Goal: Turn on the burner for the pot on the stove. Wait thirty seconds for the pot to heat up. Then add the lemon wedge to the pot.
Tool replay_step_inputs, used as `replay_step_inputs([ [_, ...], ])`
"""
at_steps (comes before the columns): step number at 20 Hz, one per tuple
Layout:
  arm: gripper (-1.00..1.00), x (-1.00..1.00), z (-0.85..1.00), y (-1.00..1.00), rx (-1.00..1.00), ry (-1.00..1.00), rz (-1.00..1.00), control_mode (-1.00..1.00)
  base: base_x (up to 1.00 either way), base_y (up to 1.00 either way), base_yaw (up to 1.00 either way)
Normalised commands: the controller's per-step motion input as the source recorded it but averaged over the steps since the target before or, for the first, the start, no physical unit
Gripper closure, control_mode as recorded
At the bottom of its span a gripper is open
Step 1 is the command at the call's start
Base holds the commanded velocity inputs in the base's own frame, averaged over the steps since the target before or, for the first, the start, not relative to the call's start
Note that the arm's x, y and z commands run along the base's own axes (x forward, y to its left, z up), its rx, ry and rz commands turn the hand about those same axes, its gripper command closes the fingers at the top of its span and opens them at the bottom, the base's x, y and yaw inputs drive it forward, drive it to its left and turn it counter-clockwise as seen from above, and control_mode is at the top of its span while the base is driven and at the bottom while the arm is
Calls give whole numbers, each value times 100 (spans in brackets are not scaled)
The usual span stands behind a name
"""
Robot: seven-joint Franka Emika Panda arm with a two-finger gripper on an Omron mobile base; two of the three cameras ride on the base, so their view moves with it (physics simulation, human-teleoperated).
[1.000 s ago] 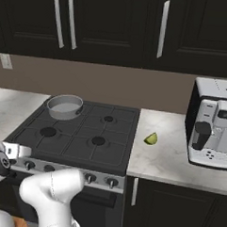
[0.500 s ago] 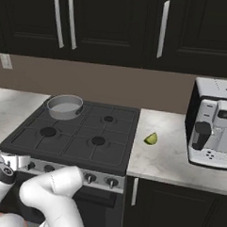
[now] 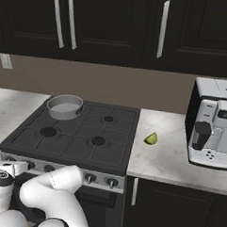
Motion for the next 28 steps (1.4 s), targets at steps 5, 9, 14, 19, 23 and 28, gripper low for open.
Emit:
replay_step_inputs([
  [5,-100,-8,0,0,0,0,0,-100,0,0,0],
  [9,-100,-15,-9,0,1,0,0,-100,0,0,0],
  [14,-100,-13,-21,0,2,0,0,-100,0,0,0],
  [19,-100,-8,-25,0,5,-2,0,-100,0,0,0],
  [23,-100,0,-35,0,18,-3,-1,-100,0,0,0],
  [28,-100,0,-33,0,20,-5,0,-100,0,0,0],
])
